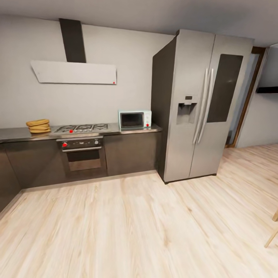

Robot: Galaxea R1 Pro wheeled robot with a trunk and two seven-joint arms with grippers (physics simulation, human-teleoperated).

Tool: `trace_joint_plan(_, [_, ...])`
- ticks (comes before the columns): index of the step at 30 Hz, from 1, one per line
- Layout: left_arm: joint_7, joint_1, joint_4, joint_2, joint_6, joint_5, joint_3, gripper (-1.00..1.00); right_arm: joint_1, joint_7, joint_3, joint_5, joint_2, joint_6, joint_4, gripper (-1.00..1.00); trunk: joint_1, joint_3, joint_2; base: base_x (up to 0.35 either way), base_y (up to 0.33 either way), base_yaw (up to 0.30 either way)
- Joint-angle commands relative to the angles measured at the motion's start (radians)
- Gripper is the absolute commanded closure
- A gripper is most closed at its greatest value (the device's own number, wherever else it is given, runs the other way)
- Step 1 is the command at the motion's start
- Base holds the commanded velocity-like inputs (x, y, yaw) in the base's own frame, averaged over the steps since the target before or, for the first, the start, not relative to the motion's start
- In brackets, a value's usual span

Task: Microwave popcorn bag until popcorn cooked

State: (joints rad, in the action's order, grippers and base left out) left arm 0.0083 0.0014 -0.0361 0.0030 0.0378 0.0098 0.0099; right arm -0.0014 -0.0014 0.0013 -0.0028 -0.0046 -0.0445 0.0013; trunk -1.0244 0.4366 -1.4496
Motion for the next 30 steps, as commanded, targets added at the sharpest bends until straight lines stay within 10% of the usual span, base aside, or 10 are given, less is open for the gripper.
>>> trace_joint_plan(1, [0.001, 0.000, -0.001, 0.000, 0.002, 0.001, 0.001, -1.00, 0.000, 0.000, 0.000, 0.000, 0.000, -0.003, 0.000, -1.00, -0.001, 0.001, 0.000, 0.305, -0.117, 0.000])
trace_joint_plan(30, [0.001, 0.000, -0.001, 0.000, 0.002, 0.001, 0.001, -1.00, 0.000, 0.000, 0.002, 0.001, 0.000, -0.005, 0.000, -1.00, -0.001, 0.001, 0.000, 0.270, -0.174, 0.000])
